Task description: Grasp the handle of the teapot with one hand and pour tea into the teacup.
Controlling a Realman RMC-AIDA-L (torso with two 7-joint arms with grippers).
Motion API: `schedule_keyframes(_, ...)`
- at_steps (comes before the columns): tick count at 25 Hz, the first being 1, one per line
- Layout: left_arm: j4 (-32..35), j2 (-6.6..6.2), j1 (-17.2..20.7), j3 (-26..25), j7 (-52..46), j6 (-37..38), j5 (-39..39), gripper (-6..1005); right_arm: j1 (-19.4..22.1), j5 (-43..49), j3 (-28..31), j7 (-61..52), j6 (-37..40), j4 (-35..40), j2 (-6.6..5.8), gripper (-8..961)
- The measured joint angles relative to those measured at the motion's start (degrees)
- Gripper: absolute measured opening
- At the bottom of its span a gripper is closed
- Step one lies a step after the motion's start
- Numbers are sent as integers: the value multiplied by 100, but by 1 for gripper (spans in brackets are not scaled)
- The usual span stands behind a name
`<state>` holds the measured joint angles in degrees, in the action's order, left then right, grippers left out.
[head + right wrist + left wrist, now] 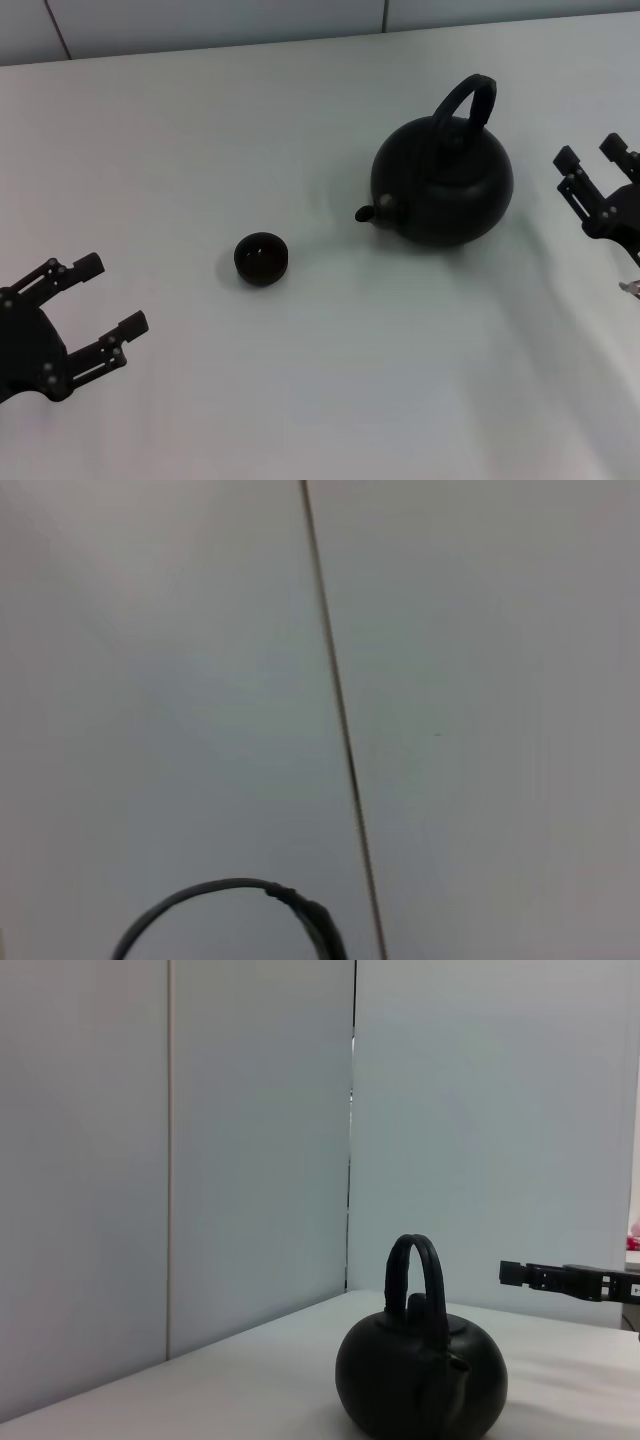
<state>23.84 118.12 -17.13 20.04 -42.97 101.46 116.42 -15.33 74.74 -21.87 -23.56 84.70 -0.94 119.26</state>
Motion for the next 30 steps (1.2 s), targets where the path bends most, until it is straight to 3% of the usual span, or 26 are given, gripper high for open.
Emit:
schedule_keyframes(5,21,-33,-77,101,-33,-12,38,799,69,652,-510,-324,413,587,-53,620)
schedule_keyframes(7,37,-58,-125,180,-65,-26,56,799,98,1203,-813,-877,623,1276,-71,621)
schedule_keyframes(9,86,-258,-387,497,-340,-55,74,799,43,2045,-1016,-1903,873,2261,-91,621)
schedule_keyframes(10,86,-258,-387,497,-340,-55,74,798,43,2045,-1016,-1903,873,2261,-91,621)
schedule_keyframes(11,86,-258,-387,497,-340,-55,74,798,-73,2634,-1040,-2485,1025,2827,-123,621)
schedule_keyframes(12,292,-435,-619,758,-781,-77,161,798,-147,2910,-1041,-2706,1064,3059,-138,621)
schedule_keyframes(18,945,-652,-1116,1098,-1845,-41,680,799,-463,4419,-1052,-3734,1319,4190,-130,620)
schedule_keyframes(23,1287,-662,-1332,1343,-2253,-10,1028,799,-486,4867,-1090,-3939,1481,4658,-58,621)
schedule_keyframes(30,1525,-604,-1378,1416,-2458,24,1122,799,-504,4894,-1089,-3934,1458,4720,-52,621)
